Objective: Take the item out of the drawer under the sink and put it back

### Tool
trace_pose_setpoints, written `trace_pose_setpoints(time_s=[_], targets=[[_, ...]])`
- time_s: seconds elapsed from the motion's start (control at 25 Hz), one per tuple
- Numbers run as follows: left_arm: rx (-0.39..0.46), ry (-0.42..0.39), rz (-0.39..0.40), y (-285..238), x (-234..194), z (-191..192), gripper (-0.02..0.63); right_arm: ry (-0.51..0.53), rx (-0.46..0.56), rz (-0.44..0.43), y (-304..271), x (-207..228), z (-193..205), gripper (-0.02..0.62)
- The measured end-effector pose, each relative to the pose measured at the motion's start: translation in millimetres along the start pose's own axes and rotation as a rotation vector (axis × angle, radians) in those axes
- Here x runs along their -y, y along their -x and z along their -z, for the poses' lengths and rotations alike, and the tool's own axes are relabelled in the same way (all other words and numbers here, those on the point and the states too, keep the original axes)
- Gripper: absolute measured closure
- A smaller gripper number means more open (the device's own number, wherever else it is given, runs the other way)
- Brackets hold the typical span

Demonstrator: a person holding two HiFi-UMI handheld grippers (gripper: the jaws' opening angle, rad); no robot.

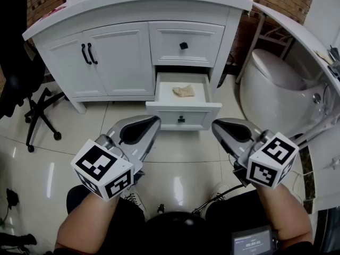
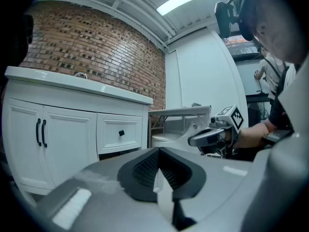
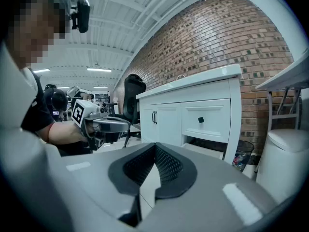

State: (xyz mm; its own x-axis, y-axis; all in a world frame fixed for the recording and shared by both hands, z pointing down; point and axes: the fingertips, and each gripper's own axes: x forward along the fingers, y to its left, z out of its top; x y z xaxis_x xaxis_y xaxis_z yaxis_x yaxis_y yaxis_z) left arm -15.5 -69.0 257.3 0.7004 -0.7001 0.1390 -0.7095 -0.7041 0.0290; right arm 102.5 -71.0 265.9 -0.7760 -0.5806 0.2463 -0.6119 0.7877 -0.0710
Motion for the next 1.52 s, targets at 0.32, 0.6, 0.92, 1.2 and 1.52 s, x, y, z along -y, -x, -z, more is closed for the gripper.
trace_pose_setpoints(time_s=[0.32, 0.6, 0.92, 1.2, 1.52], targets=[[0.01, 0.003, 0.004, -1.2, 0.1, -2.5, 0.601, -0.015, 0.0, -0.003, -4.1, 1.8, -0.2, 0.588], [0.0, -0.025, -0.001, -7.1, -9.0, -1.8, 0.601, -0.068, 0.011, 0.005, -16.3, 14.1, -1.8, 0.588], [-0.009, -0.014, -0.03, -21.9, -40.3, 6.1, 0.601, -0.154, 0.029, 0.07, -32.5, 46.8, -1.1, 0.586], [-0.025, -0.012, -0.022, -43.0, -61.7, 14.9, 0.601, -0.144, 0.012, 0.071, -48.0, 61.4, 3.0, 0.586], [-0.046, 0.01, -0.006, -62.4, -74.4, 26.5, 0.601, -0.127, -0.024, 0.07, -64.6, 76.6, 12.1, 0.586]])
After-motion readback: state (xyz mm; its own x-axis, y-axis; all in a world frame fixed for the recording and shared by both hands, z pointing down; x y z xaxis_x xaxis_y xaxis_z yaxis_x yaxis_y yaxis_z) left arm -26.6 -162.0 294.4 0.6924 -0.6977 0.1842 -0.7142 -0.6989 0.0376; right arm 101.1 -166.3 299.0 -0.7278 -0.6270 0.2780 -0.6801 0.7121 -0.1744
